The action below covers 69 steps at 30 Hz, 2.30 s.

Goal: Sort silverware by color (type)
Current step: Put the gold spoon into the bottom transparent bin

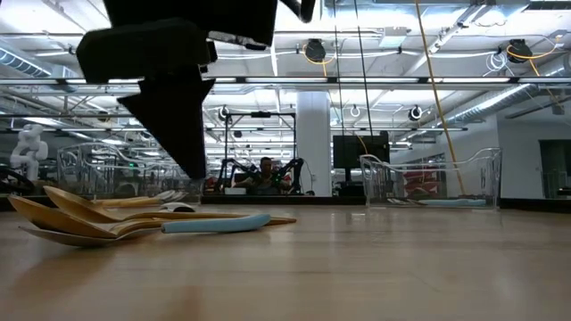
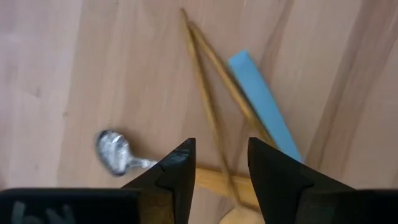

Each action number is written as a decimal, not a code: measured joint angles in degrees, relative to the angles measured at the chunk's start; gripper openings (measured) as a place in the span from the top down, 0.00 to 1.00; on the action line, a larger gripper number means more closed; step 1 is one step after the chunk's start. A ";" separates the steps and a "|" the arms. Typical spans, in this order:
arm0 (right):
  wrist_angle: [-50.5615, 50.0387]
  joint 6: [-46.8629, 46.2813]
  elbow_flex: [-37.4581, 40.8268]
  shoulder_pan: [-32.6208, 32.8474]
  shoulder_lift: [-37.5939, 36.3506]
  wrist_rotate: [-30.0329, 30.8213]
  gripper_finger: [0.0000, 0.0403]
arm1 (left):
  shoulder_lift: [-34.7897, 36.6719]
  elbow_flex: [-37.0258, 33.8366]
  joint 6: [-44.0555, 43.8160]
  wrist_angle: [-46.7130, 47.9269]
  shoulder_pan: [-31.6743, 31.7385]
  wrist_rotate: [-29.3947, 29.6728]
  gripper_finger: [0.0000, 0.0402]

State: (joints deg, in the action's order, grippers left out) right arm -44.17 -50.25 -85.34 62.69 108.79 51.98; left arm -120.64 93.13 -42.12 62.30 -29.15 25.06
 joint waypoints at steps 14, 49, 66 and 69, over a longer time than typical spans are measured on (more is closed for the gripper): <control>2.35 0.19 0.00 0.01 0.00 -1.28 0.64 | 0.00 -7.01 -6.26 -2.64 -2.54 4.59 0.60; 2.45 1.40 0.38 -0.79 -0.02 -0.79 0.64 | -0.30 -8.80 3.70 -11.92 1.54 1.12 0.97; 5.39 3.22 0.78 -9.06 -0.04 3.07 0.64 | -0.09 9.18 26.83 -8.99 -5.76 9.51 0.98; 5.58 3.85 -0.63 -9.76 -0.04 3.58 0.64 | -0.07 9.72 30.84 -9.02 -6.73 9.53 0.98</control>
State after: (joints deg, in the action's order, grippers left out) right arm -38.59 -46.41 -85.97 52.93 108.75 55.56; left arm -120.70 102.85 -11.28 53.28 -35.88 34.59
